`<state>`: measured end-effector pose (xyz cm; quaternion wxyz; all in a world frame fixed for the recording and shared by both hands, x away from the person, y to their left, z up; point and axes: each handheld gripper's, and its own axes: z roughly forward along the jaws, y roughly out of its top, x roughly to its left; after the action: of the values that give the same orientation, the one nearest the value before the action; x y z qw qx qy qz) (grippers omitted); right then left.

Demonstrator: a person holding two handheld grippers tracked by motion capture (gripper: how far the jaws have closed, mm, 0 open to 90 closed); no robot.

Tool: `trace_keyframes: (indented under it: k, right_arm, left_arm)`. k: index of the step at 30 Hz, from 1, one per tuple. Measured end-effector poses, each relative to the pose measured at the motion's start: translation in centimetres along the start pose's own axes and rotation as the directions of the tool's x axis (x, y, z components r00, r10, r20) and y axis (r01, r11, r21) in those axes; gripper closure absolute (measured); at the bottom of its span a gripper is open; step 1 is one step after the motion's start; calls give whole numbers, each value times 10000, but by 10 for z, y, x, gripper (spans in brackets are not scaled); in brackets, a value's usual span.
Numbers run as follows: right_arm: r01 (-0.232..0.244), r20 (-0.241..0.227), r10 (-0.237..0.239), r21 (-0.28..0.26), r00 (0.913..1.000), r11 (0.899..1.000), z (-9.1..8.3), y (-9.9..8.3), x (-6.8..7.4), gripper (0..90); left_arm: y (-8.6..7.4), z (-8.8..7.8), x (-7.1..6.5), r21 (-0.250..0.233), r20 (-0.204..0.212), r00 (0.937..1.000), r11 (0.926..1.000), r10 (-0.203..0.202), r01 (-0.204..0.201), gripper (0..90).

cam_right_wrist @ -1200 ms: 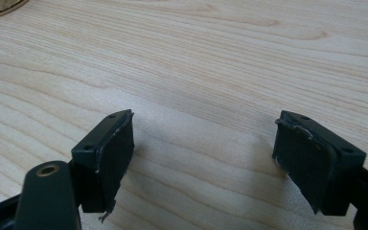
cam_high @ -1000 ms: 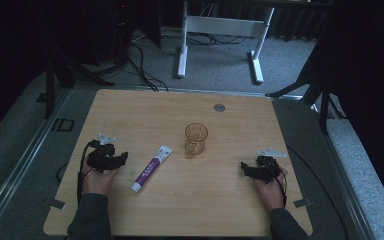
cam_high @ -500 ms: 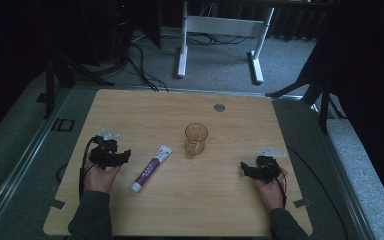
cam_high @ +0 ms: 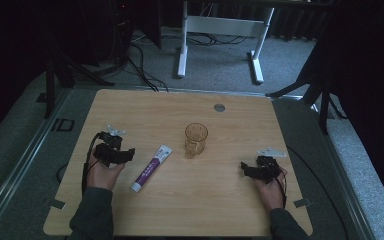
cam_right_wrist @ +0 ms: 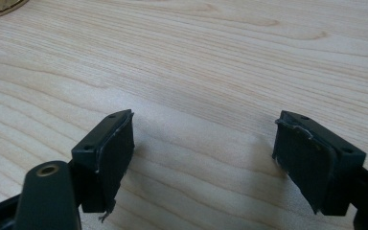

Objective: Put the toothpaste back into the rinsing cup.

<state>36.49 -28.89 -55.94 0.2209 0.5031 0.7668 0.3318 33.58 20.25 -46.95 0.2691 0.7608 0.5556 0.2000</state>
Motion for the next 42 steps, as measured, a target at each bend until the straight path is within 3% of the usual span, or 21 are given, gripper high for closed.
trace_keyframes:
  k: [21,42]
  right_arm:
    - [-5,-5,5,1,10000,10000,0,0,0,216]
    - [-9,-1,9,4,10000,10000,0,0,0,217]
  left_arm:
    - [18,1,-15,730,50,9992,9966,391,-394,404]
    - [34,4,-26,1491,21,9968,9856,801,-795,402]
